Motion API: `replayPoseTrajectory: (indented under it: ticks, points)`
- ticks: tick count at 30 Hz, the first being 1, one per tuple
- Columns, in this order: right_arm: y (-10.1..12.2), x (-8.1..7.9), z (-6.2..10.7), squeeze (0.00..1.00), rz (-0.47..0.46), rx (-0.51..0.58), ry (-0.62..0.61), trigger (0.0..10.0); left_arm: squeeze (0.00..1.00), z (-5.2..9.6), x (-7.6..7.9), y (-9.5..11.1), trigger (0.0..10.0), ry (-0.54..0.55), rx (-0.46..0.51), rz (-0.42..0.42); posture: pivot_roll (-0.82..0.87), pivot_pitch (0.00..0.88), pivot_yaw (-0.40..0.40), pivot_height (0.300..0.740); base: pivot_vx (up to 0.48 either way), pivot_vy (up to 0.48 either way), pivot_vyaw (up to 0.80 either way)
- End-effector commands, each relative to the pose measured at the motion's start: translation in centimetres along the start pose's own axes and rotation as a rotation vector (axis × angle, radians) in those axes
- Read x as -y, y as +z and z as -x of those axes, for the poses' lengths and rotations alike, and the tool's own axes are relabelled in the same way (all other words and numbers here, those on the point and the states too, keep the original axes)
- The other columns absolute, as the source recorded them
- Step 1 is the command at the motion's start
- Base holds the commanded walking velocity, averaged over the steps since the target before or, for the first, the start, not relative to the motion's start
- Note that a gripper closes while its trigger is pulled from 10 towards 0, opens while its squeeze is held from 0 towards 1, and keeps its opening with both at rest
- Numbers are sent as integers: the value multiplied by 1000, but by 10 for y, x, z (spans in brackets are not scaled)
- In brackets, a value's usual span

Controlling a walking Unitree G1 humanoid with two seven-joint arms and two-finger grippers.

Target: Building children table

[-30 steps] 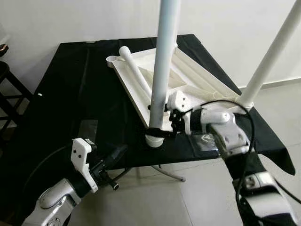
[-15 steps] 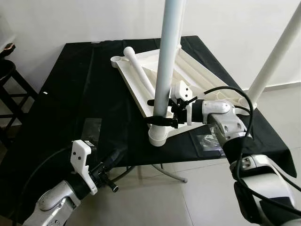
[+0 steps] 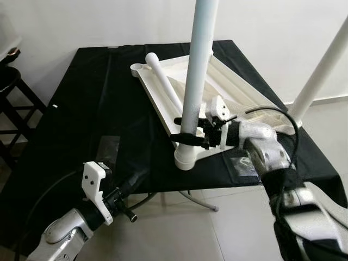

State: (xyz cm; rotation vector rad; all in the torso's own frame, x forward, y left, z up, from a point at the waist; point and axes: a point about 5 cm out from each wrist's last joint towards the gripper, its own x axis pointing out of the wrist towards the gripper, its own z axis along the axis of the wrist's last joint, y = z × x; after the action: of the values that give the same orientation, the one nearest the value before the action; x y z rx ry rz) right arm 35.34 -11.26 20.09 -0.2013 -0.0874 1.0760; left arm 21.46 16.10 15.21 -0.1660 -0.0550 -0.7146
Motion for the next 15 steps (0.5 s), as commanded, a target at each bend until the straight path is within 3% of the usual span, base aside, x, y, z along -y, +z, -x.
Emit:
replayPoseTrajectory:
  ticks: [1,2,3,5,14,15]
  points:
    - [-14,-5,-4,0,-44,-95,-391,0,0,3,-2,-1,10000,-1,-15,-3,-15,126,-7,740,0,0,0]
    - [-21,-27,-9,0,-107,-117,-533,0,0,3,-3,-1,10000,3,-13,-4,-23,123,-2,740,0,0,0]
    - [-21,-27,-9,0,-107,-117,-533,0,0,3,-3,-1,10000,3,-13,-4,-23,123,-2,740,0,0,0]
    - [-26,-60,-19,0,-154,-146,-555,0,0,2,-4,-2,10000,6,-13,-5,-24,115,6,740,0,0,0]
    - [-25,-56,-25,0,-128,-145,-512,0,0,1,-6,-2,10000,12,-11,-5,-24,100,3,740,0,0,0]
    - [-25,-53,-26,0,-122,-151,-506,9922,0,1,-6,-2,10000,16,-8,-7,-19,97,4,740,0,0,0]
